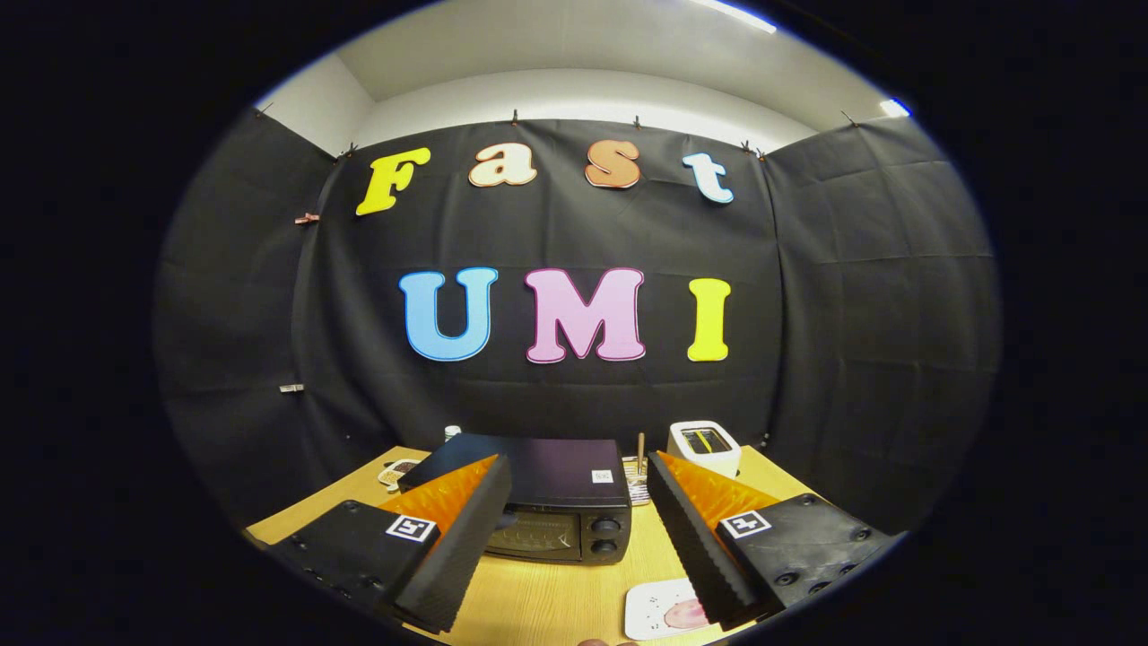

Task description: Open the toaster oven, put the food inside, and close the toaster oven door.

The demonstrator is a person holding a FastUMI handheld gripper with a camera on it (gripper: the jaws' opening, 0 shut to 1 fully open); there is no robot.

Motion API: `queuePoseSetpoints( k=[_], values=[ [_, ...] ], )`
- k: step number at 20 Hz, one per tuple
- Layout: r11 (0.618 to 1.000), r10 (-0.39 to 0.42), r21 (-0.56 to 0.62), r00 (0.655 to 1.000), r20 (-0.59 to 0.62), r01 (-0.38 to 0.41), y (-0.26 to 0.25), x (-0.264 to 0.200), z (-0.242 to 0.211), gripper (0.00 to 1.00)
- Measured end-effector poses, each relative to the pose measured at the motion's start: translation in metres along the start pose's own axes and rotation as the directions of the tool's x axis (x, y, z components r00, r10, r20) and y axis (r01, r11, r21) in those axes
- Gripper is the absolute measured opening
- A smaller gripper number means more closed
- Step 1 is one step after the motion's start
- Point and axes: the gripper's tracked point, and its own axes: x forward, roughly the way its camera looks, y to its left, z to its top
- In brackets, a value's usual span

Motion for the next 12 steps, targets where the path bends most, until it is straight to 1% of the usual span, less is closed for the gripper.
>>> queuePoseSetpoints(
  k=[8,12],
  values=[
    [1.000,0.006,-0.002,1.000,-0.017,-0.006,0.005,0.003,-0.006,0.99],
    [1.000,0.007,0.007,0.999,-0.043,-0.007,0.011,0.009,-0.018,0.99]
  ],
)
